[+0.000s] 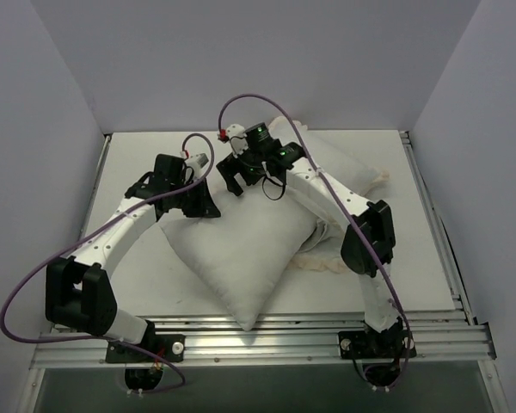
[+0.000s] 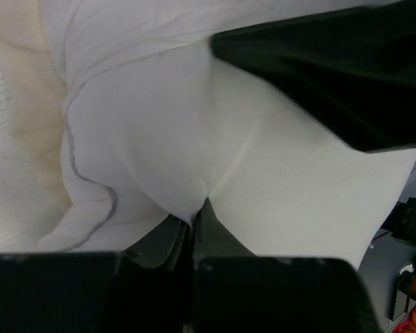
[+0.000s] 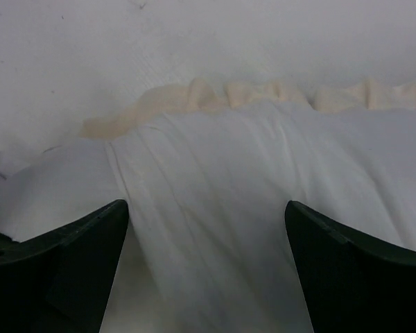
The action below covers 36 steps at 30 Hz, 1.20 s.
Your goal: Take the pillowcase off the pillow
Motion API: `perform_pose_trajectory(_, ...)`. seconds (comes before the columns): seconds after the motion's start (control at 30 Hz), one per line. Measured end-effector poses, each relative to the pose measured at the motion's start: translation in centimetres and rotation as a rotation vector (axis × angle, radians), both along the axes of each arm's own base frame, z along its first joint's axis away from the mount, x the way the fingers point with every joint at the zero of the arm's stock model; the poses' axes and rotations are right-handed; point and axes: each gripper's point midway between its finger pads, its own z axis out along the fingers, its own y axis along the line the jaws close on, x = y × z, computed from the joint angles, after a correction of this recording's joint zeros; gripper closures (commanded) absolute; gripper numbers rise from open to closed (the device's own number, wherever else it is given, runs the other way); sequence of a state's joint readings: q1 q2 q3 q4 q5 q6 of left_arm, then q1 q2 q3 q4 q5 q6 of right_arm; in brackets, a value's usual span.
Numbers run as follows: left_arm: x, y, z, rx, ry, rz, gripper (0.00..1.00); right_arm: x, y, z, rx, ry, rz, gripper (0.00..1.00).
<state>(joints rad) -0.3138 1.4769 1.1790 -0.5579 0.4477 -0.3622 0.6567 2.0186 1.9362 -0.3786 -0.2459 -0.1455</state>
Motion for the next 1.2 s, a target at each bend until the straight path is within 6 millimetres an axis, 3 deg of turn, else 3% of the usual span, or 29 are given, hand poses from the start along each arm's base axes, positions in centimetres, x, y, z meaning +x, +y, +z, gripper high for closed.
perform_pose_trajectory(0.1, -0.2, 0.0, 0.1, 0.003, -0.008, -0.004, 0.98, 0.1, 0.9, -4.2, -0.080, 0.044, 0.038, 0.17)
perform_pose_trajectory(0.2, 0.0, 0.3, -0.1, 0.019, -0.011, 0.007, 0.98, 0.5, 1.0, -5.8, -0.115, 0.040, 0.046, 0.53)
perform_pose_trajectory(0.23, -0.1, 0.3, -0.1, 0.021, -0.012, 0.007, 0.98, 0.7, 0.9, -5.8, -0.121, 0.033, 0.042, 0.73)
perform_pose_trajectory(0.33, -0.2, 0.4, 0.4, 0.029, -0.024, 0.013, 0.98, 1.3, 0.5, -5.6, -0.123, 0.023, 0.016, 1.00)
perform_pose_trajectory(0.5, -0.6, 0.9, 3.6, 0.037, -0.108, 0.034, 0.98, 3.9, -2.7, -5.6, -0.086, 0.052, -0.115, 1.00)
perform_pose_trajectory(0.6, -1.5, 1.5, 6.9, 0.032, -0.191, 0.047, 0.98, 6.7, -6.6, -5.2, -0.056, 0.065, -0.261, 1.00)
perform_pose_trajectory(0.67, -2.6, 2.3, 9.2, 0.033, -0.243, 0.064, 0.98, 8.8, -10.5, -4.8, -0.045, 0.077, -0.395, 1.00)
perform_pose_trajectory(0.73, -4.1, 3.3, 11.2, 0.038, -0.287, 0.081, 0.98, 10.4, -15.8, -4.7, -0.040, 0.113, -0.554, 1.00)
perform_pose_trajectory(0.8, -5.4, 4.3, 12.9, 0.038, -0.332, 0.105, 0.98, 10.7, -20.3, -5.4, -0.025, 0.181, -0.685, 1.00)
perform_pose_trajectory(0.87, -6.4, 4.8, 14.1, 0.031, -0.362, 0.114, 0.98, 10.5, -23.1, -5.9, -0.002, 0.244, -0.785, 1.00)
perform_pose_trajectory(0.93, -7.1, 5.2, 14.0, 0.040, -0.352, 0.120, 0.98, 10.0, -24.3, -6.0, 0.026, 0.294, -0.841, 1.00)
perform_pose_trajectory(1.1, -7.3, 6.6, 12.7, 0.097, -0.305, 0.171, 0.98, 9.0, -24.0, -6.0, 0.063, 0.358, -0.862, 1.00)
perform_pose_trajectory(1.2, -6.8, 7.5, 12.1, 0.116, -0.299, 0.212, 0.98, 8.5, -23.4, -6.0, 0.089, 0.368, -0.834, 0.84)
